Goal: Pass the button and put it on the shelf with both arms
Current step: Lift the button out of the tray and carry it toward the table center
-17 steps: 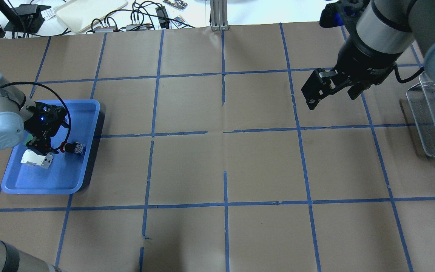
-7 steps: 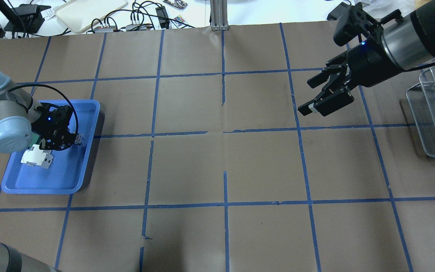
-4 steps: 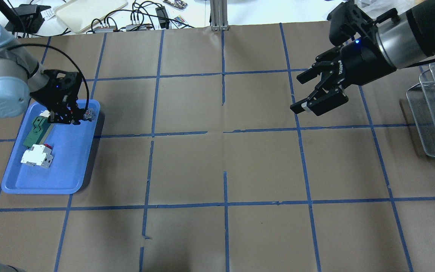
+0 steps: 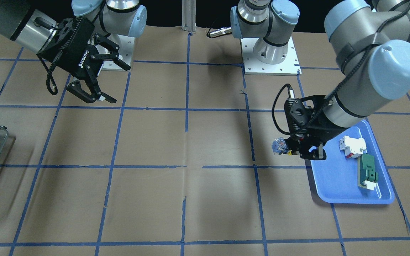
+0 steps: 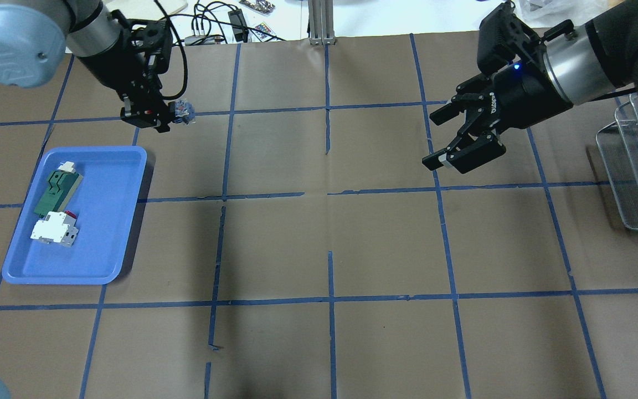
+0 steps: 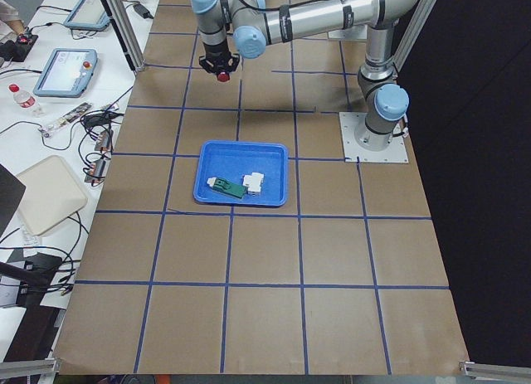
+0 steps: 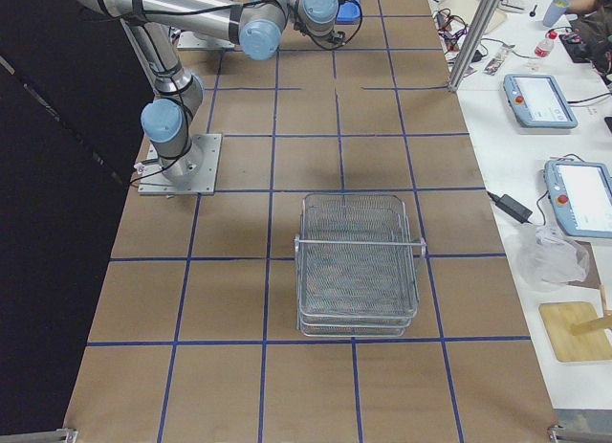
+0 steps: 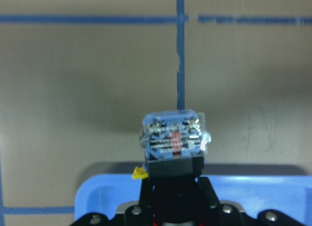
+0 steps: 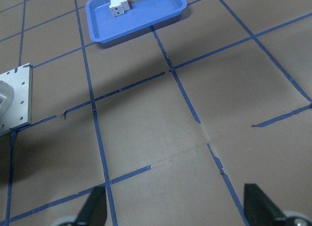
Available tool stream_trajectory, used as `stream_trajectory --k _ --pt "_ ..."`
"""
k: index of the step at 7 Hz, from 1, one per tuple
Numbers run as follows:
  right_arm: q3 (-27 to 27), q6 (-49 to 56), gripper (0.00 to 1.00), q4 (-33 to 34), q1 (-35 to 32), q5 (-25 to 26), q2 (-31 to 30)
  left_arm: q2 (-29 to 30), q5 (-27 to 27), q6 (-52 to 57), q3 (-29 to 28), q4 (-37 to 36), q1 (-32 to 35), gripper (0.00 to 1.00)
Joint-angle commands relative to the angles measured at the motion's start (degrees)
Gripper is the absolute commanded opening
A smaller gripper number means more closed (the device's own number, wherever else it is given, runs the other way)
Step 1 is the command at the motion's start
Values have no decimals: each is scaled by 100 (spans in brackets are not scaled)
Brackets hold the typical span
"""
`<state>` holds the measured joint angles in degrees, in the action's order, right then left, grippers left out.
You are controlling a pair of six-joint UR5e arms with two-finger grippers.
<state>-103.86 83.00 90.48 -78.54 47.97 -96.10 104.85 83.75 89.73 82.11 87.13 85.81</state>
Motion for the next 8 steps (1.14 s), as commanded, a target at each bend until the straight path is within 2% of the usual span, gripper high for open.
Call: stream_trajectory --k 1,2,3,6,8 --pt "-3 23 100 31 23 -357 -23 -105 -42 -954 -336 322 837 0" --pt "6 -46 100 327 23 -350 -22 -97 -173 -1401 -354 322 1215 0" --pt "58 -125 98 295 23 -315 -31 -184 -192 -1710 -380 313 1637 0" --pt "59 -196 99 295 -3 -324 -5 -290 -210 -2275 -451 270 2237 0" --pt "59 -127 99 338 -3 -770 -5 -447 -227 -2285 -451 278 2326 0"
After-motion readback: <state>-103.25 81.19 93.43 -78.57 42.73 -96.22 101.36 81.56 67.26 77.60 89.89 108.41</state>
